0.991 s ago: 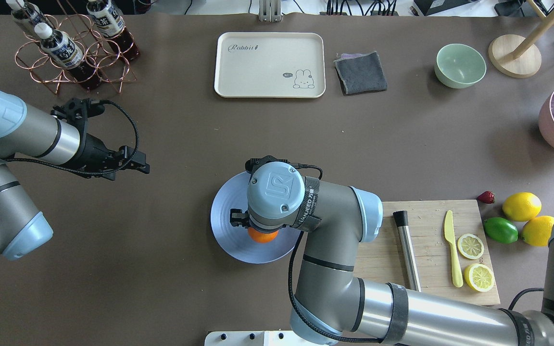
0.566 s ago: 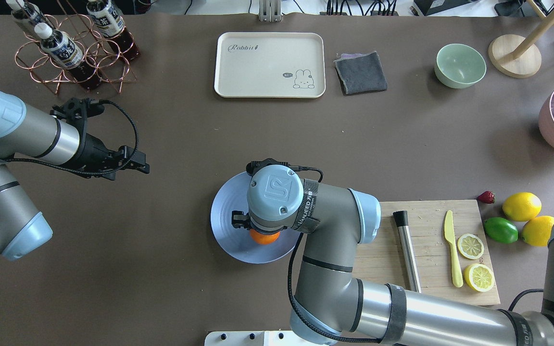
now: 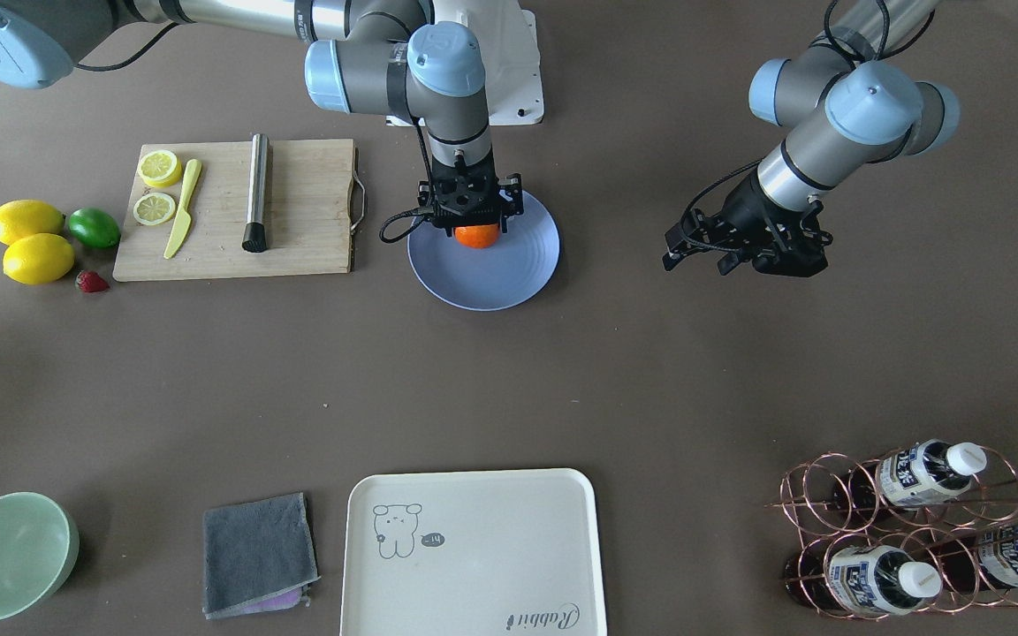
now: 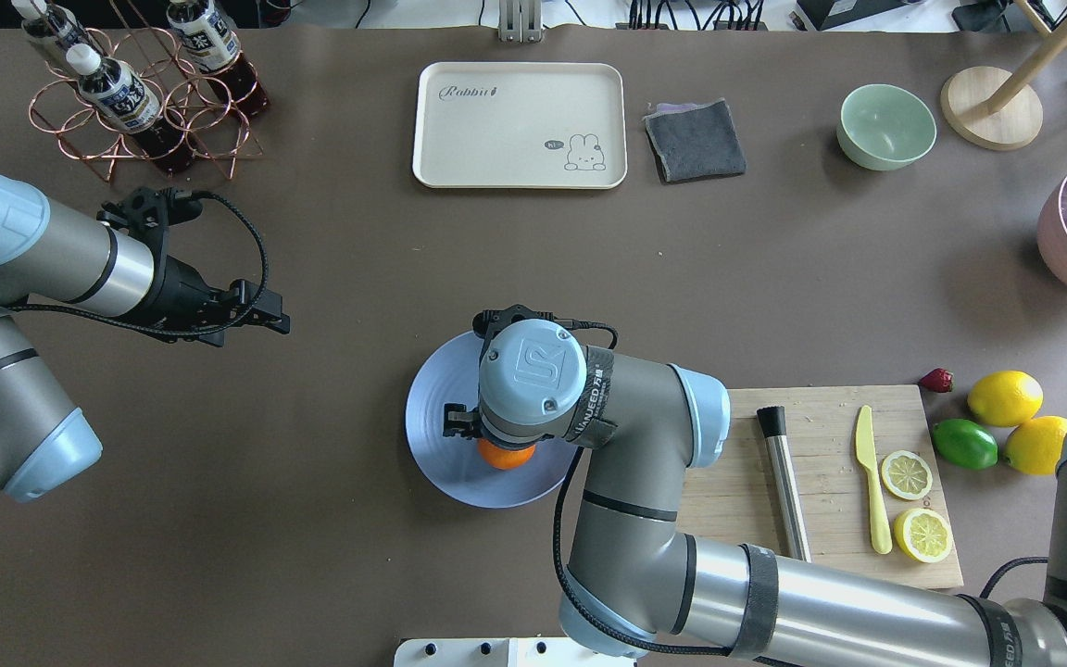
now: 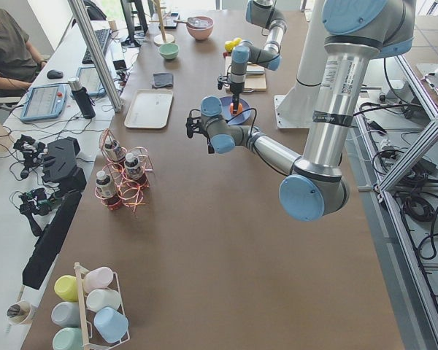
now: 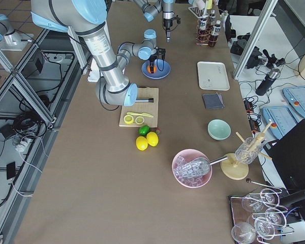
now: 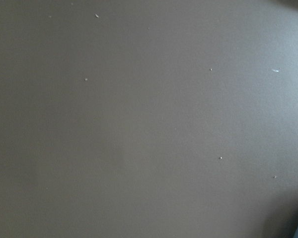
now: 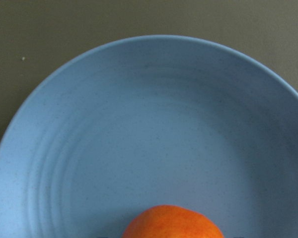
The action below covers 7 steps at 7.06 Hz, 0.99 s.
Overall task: Pick orange to plate
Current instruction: 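Open the right gripper and withdraw both arms away from the plate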
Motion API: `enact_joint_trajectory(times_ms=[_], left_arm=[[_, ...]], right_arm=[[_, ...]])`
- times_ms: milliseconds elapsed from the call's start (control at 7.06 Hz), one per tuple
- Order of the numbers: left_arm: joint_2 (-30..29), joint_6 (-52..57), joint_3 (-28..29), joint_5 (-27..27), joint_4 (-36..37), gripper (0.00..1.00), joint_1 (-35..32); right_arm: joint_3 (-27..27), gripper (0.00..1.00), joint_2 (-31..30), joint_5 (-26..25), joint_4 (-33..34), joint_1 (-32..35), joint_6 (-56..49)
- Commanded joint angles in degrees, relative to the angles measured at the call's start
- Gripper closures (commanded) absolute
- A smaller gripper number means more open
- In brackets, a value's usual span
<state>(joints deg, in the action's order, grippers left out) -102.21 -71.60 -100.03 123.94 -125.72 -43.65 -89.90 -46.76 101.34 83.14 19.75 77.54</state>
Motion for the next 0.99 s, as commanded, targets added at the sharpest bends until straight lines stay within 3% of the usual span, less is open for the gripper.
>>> enact_joint_trajectory(times_ms=[0, 142, 283, 425, 566, 708, 850], left_arm=[[0.17, -0.03, -1.83, 0.25, 0.56, 0.03, -0.99], [1.82, 0.40, -2.27, 0.77, 0.65, 0.03, -3.69], [5.92, 2.76, -4.02, 3.21, 0.56, 0.03, -7.20], [10.58, 11.05, -4.56, 6.54, 0.56, 0.03, -12.72], [15.06, 20.35, -3.95, 9.27, 0.65, 0.03, -17.47], [16.59, 29.41, -1.51, 13.74, 1.52, 0.03, -23.79], [16.95, 38.37, -0.44, 17.09, 7.19, 0.03, -30.03]], right_arm=[[-7.78, 0.00, -3.04, 2.44, 2.54, 3.34, -0.54], [-14.18, 0.00, -6.73, 7.07, 6.82, 8.59, -2.11], [-20.25, 0.00, -13.12, 14.60, 9.04, 15.86, -9.61], [-23.18, 0.00, -20.49, 18.42, 8.89, 21.33, -18.65], [-24.43, 0.00, -27.96, 20.02, 8.36, 26.52, -30.49], [-24.27, 0.00, -34.47, 25.17, 8.36, 34.32, -43.22], [-23.57, 0.00, -41.32, 30.71, 8.36, 43.44, -57.62]])
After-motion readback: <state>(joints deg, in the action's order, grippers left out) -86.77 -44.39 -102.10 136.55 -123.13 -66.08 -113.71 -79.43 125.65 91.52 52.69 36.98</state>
